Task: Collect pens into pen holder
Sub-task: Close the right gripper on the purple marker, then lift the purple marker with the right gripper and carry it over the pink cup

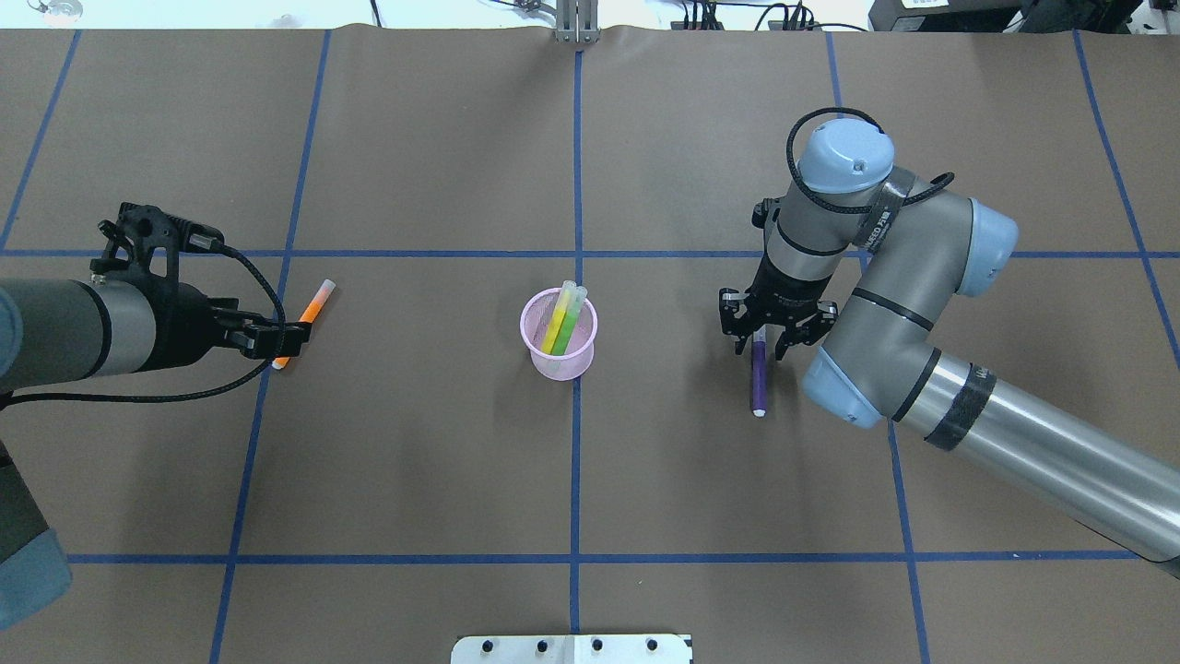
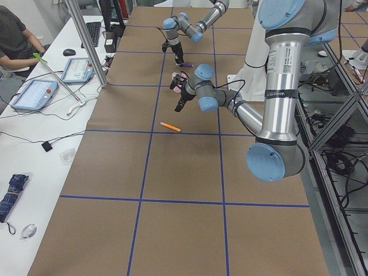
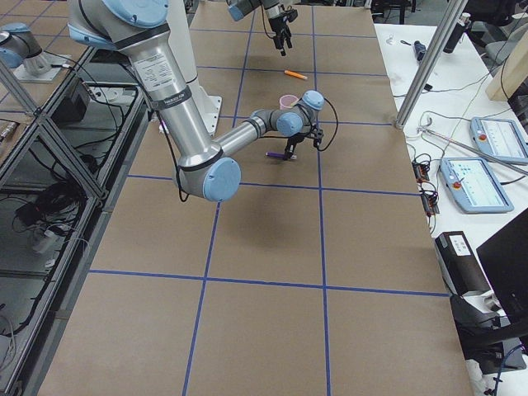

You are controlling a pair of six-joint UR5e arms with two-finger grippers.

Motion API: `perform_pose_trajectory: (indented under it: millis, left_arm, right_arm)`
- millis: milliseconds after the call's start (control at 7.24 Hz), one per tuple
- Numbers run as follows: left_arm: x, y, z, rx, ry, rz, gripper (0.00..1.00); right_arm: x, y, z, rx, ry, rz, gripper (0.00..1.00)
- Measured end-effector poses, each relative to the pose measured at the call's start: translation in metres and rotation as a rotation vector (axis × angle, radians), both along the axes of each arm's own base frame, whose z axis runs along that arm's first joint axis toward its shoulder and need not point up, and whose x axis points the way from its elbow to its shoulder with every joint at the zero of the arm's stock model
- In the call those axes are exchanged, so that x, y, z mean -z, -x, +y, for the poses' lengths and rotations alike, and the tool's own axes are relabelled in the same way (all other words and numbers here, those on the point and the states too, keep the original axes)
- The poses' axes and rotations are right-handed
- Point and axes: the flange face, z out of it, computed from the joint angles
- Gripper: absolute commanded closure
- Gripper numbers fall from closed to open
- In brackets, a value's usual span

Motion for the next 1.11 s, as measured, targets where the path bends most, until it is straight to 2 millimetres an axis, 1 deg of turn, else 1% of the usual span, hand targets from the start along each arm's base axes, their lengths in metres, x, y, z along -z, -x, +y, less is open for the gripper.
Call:
perform_pose_trajectory:
  millis: [138, 276, 414, 691, 829, 967, 1105]
  left_arm:
    - [-0.001, 0.000, 0.000, 0.000, 0.001, -0.001, 0.01]
    - [-0.001, 0.000, 0.000, -0.001, 0.001, -0.001, 0.01]
    - [0.000, 0.000, 0.001, -0.001, 0.001, 0.000, 0.01]
    - [0.000, 0.000, 0.001, -0.001, 0.001, 0.000, 0.01]
    - [0.000, 0.001, 0.001, -0.002, 0.001, 0.000, 0.01]
    - [0.001, 0.001, 0.001, -0.002, 0.000, 0.002, 0.01]
    - [0.003, 0.002, 0.002, -0.003, -0.003, 0.006, 0.01]
  right_arm:
    - [0.000, 0.001, 0.001, 0.000, 0.001, 0.000, 0.78]
    - [0.000, 0.002, 0.002, -0.002, 0.005, 0.001, 0.92]
    - [-0.001, 0.003, 0.004, -0.004, 0.013, 0.005, 1.00]
    - [-0.004, 0.003, 0.008, -0.005, 0.021, 0.008, 1.00]
    - [0.002, 0.002, 0.009, -0.008, 0.019, 0.000, 1.00]
    - [0.019, -0.003, 0.009, -0.032, 0.012, -0.017, 1.00]
    - [0.044, -0.011, 0.010, -0.090, -0.015, -0.032, 1.00]
